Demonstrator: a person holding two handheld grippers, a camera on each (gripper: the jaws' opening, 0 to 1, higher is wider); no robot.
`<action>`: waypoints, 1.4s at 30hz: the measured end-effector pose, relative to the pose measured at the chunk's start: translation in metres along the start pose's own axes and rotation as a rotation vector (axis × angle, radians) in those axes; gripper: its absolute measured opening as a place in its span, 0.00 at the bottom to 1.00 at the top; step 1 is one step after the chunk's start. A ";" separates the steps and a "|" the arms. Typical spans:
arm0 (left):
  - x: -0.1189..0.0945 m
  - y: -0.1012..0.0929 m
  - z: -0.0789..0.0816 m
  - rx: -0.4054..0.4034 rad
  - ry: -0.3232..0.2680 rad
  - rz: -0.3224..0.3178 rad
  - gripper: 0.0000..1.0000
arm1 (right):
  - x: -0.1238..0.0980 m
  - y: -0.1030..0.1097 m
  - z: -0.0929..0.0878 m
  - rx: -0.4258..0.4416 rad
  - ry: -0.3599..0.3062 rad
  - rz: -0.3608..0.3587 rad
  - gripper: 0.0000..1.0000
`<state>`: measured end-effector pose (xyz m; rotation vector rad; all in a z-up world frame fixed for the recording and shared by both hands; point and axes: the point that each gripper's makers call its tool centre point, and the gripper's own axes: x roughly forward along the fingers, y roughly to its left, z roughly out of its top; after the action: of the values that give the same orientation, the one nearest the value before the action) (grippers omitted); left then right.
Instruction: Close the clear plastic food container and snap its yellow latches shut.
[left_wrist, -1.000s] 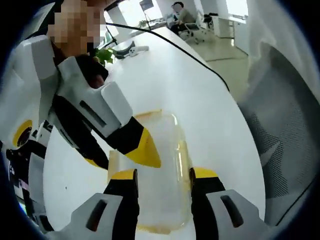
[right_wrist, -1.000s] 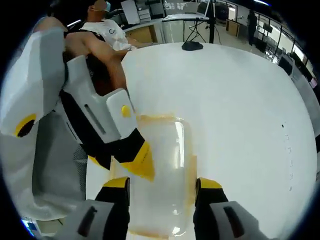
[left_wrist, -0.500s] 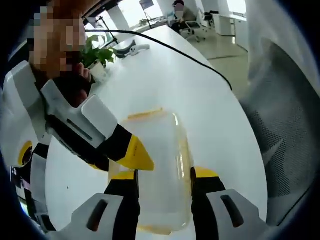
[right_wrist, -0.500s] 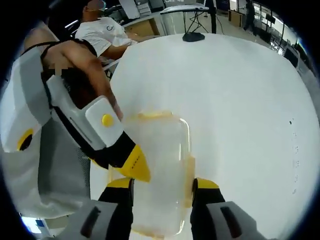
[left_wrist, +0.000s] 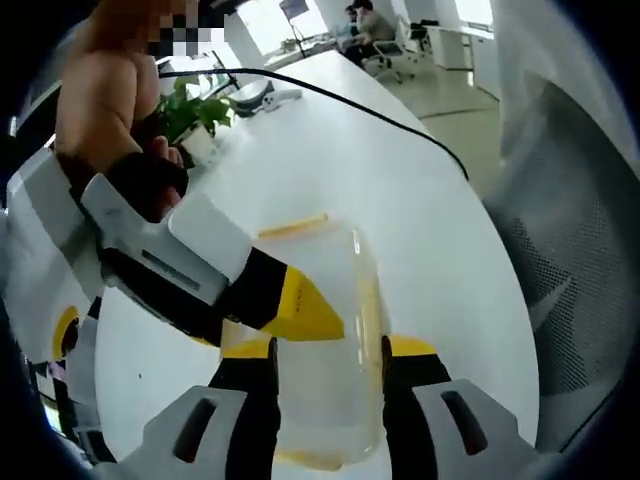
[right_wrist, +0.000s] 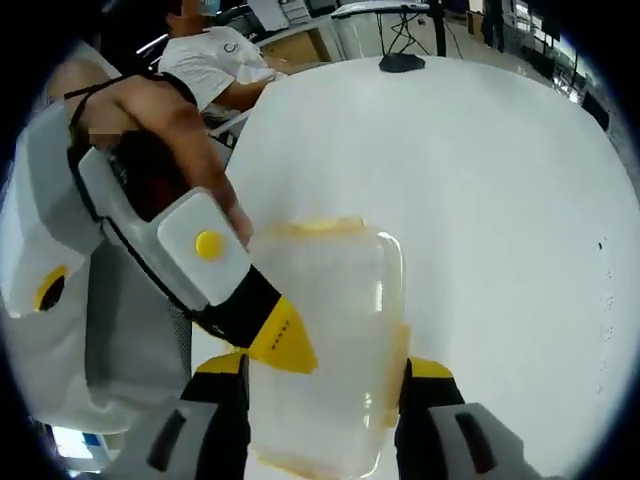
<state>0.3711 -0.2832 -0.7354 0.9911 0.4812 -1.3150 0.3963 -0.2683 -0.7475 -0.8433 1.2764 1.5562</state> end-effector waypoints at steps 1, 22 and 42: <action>-0.001 0.001 -0.001 -0.017 -0.008 -0.004 0.37 | 0.000 -0.001 0.001 0.007 0.010 -0.002 0.57; -0.002 0.003 0.006 -0.089 -0.042 -0.001 0.38 | -0.018 0.003 0.003 -0.080 -0.211 -0.212 0.60; -0.034 0.020 -0.024 -0.296 -0.061 -0.079 0.51 | -0.028 0.029 -0.038 -0.076 -0.252 -0.319 0.78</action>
<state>0.3870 -0.2457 -0.7151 0.6907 0.6526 -1.2963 0.3773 -0.3124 -0.7204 -0.8237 0.8609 1.4085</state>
